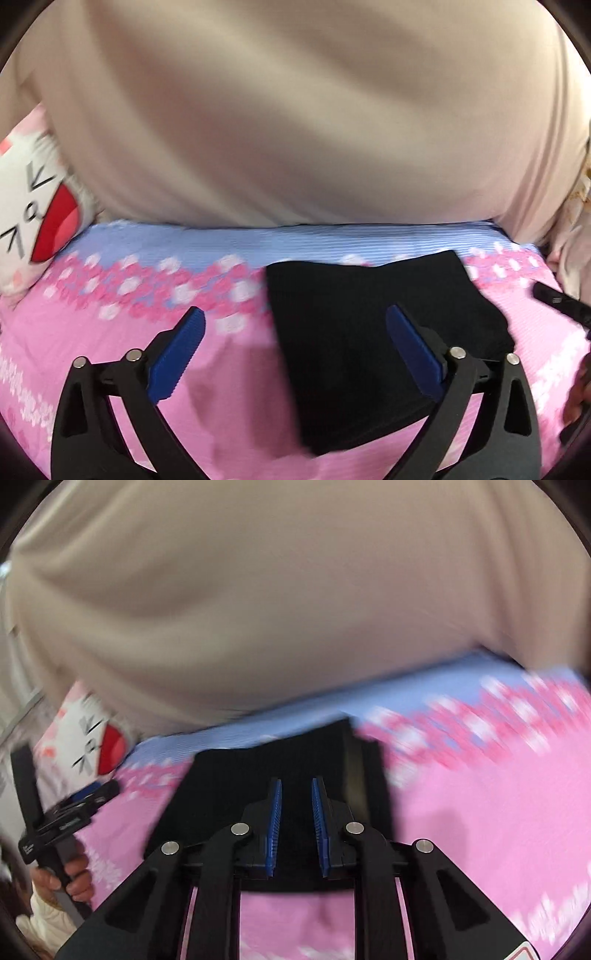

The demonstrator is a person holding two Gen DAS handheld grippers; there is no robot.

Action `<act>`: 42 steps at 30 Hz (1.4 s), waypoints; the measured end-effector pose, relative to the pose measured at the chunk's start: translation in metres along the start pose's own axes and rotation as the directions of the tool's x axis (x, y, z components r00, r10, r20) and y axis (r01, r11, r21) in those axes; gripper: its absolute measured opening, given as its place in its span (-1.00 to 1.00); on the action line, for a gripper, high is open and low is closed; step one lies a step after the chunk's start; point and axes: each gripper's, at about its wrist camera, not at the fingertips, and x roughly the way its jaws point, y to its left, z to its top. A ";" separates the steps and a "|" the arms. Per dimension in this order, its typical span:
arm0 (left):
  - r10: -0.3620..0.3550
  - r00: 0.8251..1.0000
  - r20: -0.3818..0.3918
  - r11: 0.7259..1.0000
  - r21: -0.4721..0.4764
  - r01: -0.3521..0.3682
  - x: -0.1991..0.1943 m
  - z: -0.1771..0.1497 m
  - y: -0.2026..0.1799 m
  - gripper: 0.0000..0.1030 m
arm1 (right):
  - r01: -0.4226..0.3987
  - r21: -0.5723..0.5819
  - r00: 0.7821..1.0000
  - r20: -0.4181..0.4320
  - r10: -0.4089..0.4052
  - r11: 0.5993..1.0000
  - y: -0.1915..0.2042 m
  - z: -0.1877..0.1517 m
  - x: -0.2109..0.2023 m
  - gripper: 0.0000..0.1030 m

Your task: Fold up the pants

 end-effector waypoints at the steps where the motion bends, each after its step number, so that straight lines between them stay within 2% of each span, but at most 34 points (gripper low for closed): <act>1: -0.016 0.999 -0.032 1.000 0.015 0.016 0.013 0.000 -0.015 0.90 | 0.018 -0.023 1.000 -0.020 -0.019 1.000 0.005 -0.001 0.015 -0.69; 3: -0.001 0.989 -0.146 0.998 0.055 0.009 0.053 -0.014 -0.037 0.90 | 0.133 -0.043 0.985 -0.102 -0.137 0.990 -0.007 -0.013 0.051 -0.69; 4: 0.021 0.977 -0.212 0.998 0.066 -0.007 0.072 -0.024 -0.039 0.89 | 0.167 -0.013 0.970 -0.175 -0.167 0.986 -0.027 -0.026 0.069 -0.79; 5: 0.030 0.964 -0.262 0.997 0.072 -0.011 0.086 -0.035 -0.039 0.89 | 0.130 0.022 0.979 -0.159 -0.125 0.991 -0.035 -0.031 0.068 -0.90; 6: 0.039 0.961 -0.275 0.997 0.077 -0.018 0.095 -0.047 -0.037 0.91 | 0.058 0.096 0.990 -0.133 -0.045 0.994 -0.046 -0.032 0.054 -0.90; 7: 0.023 0.972 -0.232 0.997 0.074 -0.006 0.089 -0.051 -0.032 0.91 | 0.050 0.124 0.990 -0.136 -0.033 0.991 -0.049 -0.031 0.047 -0.86; 8: 0.025 0.973 -0.229 0.997 0.076 -0.008 0.082 -0.050 -0.028 0.91 | 0.056 0.147 0.992 -0.117 -0.039 0.987 -0.053 -0.027 0.035 -0.60; 9: 0.024 0.970 -0.242 0.998 0.068 -0.008 0.077 -0.048 -0.024 0.89 | 0.075 0.162 0.995 -0.082 -0.063 0.984 -0.059 -0.024 0.020 -0.16; 11: -0.069 0.967 -0.246 0.997 -0.039 0.061 0.052 -0.045 -0.008 0.90 | 0.092 0.181 0.994 -0.079 -0.079 0.979 -0.070 -0.023 0.008 0.36; 13: -0.103 0.963 -0.251 0.992 -0.100 0.080 0.039 -0.050 0.002 0.90 | 0.075 0.224 0.991 -0.127 -0.047 0.972 -0.085 -0.031 0.008 0.36; 15: -0.079 0.955 -0.285 0.990 -0.138 0.041 0.039 -0.065 0.005 0.90 | 0.063 0.284 0.984 -0.177 -0.012 0.957 -0.097 -0.045 0.017 0.35; 16: -0.095 0.947 -0.306 0.984 -0.171 0.044 0.046 -0.075 0.009 0.88 | 0.042 0.316 0.980 -0.199 0.023 0.948 -0.103 -0.053 0.024 0.31; 17: -0.110 0.938 -0.327 0.980 -0.194 0.047 0.052 -0.083 0.012 0.84 | 0.002 0.344 0.978 -0.196 0.070 0.939 -0.105 -0.059 0.028 0.11; 18: -0.142 0.929 -0.343 0.974 -0.218 0.068 0.059 -0.088 0.011 0.68 | -0.054 0.403 0.974 -0.179 0.136 0.914 -0.108 -0.066 0.032 -0.08; 19: -0.140 0.942 -0.306 0.977 -0.196 0.081 0.060 -0.086 0.010 0.35 | -0.064 0.404 0.975 -0.170 0.144 0.913 -0.102 -0.068 0.030 -0.20; 20: -0.179 0.938 -0.297 0.975 -0.178 0.130 0.061 -0.083 0.007 0.08 | -0.065 0.381 0.977 -0.165 0.137 0.922 -0.095 -0.064 0.025 -0.34; 21: -0.217 0.927 -0.307 0.970 -0.178 0.168 0.063 -0.079 0.006 -0.11 | -0.067 0.362 0.979 -0.157 0.131 0.930 -0.089 -0.063 0.016 -0.42; 22: -0.223 0.924 -0.312 0.967 -0.192 0.168 0.063 -0.074 0.010 -0.23 | -0.076 0.351 0.980 -0.145 0.134 0.933 -0.082 -0.063 0.007 -0.45; 23: -0.228 0.921 -0.316 0.966 -0.190 0.174 0.063 -0.071 0.013 -0.23 | -0.084 0.345 0.983 -0.126 0.135 0.935 -0.076 -0.065 -0.007 -0.63; 24: -0.226 0.919 -0.324 0.969 -0.169 0.179 0.066 -0.070 0.016 -0.22 | -0.071 0.336 0.985 -0.122 0.119 0.939 -0.076 -0.069 -0.013 -0.64; 26: -0.217 0.914 -0.342 0.975 -0.128 0.184 0.070 -0.075 0.018 0.04 | 0.032 0.298 0.987 -0.161 0.017 0.954 -0.083 -0.081 -0.008 -0.56; 27: -0.181 0.923 -0.338 0.982 -0.110 0.153 0.068 -0.078 0.017 0.30 | 0.084 0.302 0.977 -0.210 -0.019 0.950 -0.092 -0.088 0.001 -0.55; 28: -0.119 0.939 -0.324 0.992 -0.072 0.101 0.059 -0.078 0.012 0.37 | 0.050 0.381 0.982 -0.189 0.024 0.923 -0.100 -0.094 -0.002 -0.49; 29: -0.087 0.948 -0.306 0.996 -0.036 0.079 0.047 -0.077 0.007 0.38 | 0.034 0.410 0.985 -0.168 0.039 0.912 -0.100 -0.093 -0.008 -0.49; 30: -0.046 0.964 -0.263 0.999 0.006 0.049 0.029 -0.074 0.000 0.53 | 0.066 0.337 0.990 -0.140 -0.020 0.939 -0.085 -0.082 -0.021 -0.49; 31: -0.024 0.974 -0.226 0.999 0.026 0.031 0.017 -0.071 -0.004 0.83 | 0.100 0.269 0.991 -0.117 -0.070 0.958 -0.071 -0.074 -0.028 -0.49; 32: -0.002 0.983 -0.183 0.999 0.042 0.010 0.006 -0.066 -0.008 0.90 | 0.133 0.184 0.989 -0.088 -0.118 0.974 -0.053 -0.062 -0.036 -0.49; 34: 0.026 0.995 -0.097 0.996 0.083 -0.018 -0.013 -0.055 -0.023 0.90 | 0.107 0.075 0.993 -0.062 -0.102 0.991 -0.023 -0.041 -0.037 -0.49; 36: 0.046 0.996 -0.081 0.992 0.118 -0.036 -0.002 -0.049 -0.040 0.90 | 0.091 0.019 0.993 -0.073 -0.090 0.996 -0.009 -0.029 -0.021 -0.50; 37: 0.051 0.994 -0.094 0.991 0.128 -0.039 0.010 -0.047 -0.046 0.90 | 0.116 -0.005 0.988 -0.099 -0.116 0.993 -0.010 -0.029 -0.011 -0.52; 38: 0.063 0.991 -0.118 0.989 0.140 -0.046 0.024 -0.048 -0.051 0.90 | 0.190 -0.036 0.968 -0.160 -0.193 0.981 -0.019 -0.037 0.013 -0.54; 39: 0.106 0.981 -0.163 0.984 0.158 -0.080 0.046 -0.056 -0.057 0.90 | 0.225 -0.053 0.948 -0.218 -0.232 0.973 -0.026 -0.045 0.033 -0.54; 40: 0.140 0.970 -0.196 0.980 0.169 -0.107 0.059 -0.063 -0.060 0.89 | 0.206 -0.027 0.962 -0.176 -0.208 0.978 -0.034 -0.053 0.033 -0.54; 42: 0.169 0.958 -0.232 0.976 0.174 -0.130 0.070 -0.070 -0.059 0.89 | 0.203 0.023 0.964 -0.178 -0.196 0.979 -0.033 -0.050 0.016 -0.55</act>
